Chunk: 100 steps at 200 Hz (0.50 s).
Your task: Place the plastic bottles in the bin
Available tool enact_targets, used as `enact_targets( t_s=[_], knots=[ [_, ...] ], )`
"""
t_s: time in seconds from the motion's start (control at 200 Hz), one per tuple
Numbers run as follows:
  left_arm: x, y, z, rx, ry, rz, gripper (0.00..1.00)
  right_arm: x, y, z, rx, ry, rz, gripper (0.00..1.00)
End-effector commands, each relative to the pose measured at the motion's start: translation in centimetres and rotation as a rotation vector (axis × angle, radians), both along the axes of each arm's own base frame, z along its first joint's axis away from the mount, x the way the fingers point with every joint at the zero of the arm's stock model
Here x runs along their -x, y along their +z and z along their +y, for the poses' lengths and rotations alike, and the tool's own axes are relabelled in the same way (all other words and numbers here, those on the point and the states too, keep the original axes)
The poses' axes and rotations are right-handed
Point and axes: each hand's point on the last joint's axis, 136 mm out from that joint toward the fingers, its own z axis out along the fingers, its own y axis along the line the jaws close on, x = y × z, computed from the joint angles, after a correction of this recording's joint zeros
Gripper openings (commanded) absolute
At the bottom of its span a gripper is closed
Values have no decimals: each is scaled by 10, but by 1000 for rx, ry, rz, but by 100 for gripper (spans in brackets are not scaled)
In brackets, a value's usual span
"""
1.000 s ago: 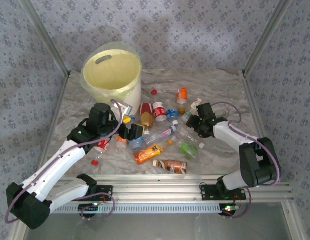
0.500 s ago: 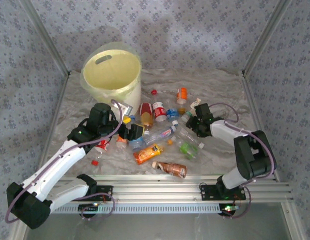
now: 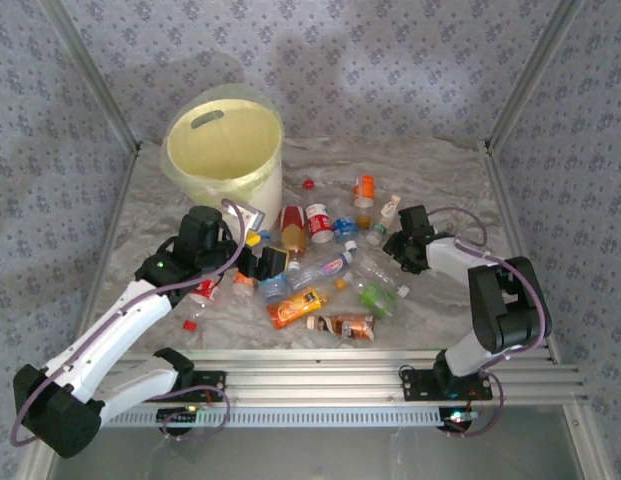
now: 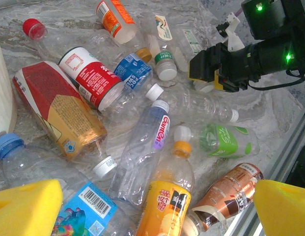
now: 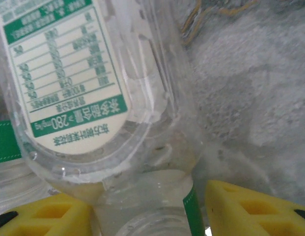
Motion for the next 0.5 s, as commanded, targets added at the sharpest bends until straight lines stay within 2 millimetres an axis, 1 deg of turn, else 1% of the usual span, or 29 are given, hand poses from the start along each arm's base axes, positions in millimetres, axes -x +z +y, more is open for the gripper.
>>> enact_targets(
  t_s=[0.0, 0.27, 0.31, 0.405, 0.495],
  knots=[
    [-1, 15, -1, 9, -2, -41, 100, -5, 5, -12, 55, 8, 2, 58],
    [-4, 13, 3, -1, 28, -35, 100, -6, 10, -22, 84, 49, -2, 58],
    [-4, 13, 3, 1, 28, -34, 100, -6, 11, -22, 89, 55, -2, 59],
    [-4, 12, 2, 0, 30, -30, 100, -3, 11, -23, 100, 63, 9, 67],
    [-4, 11, 2, 0, 31, -27, 100, 3, 9, -26, 109, 58, 23, 67]
  ],
)
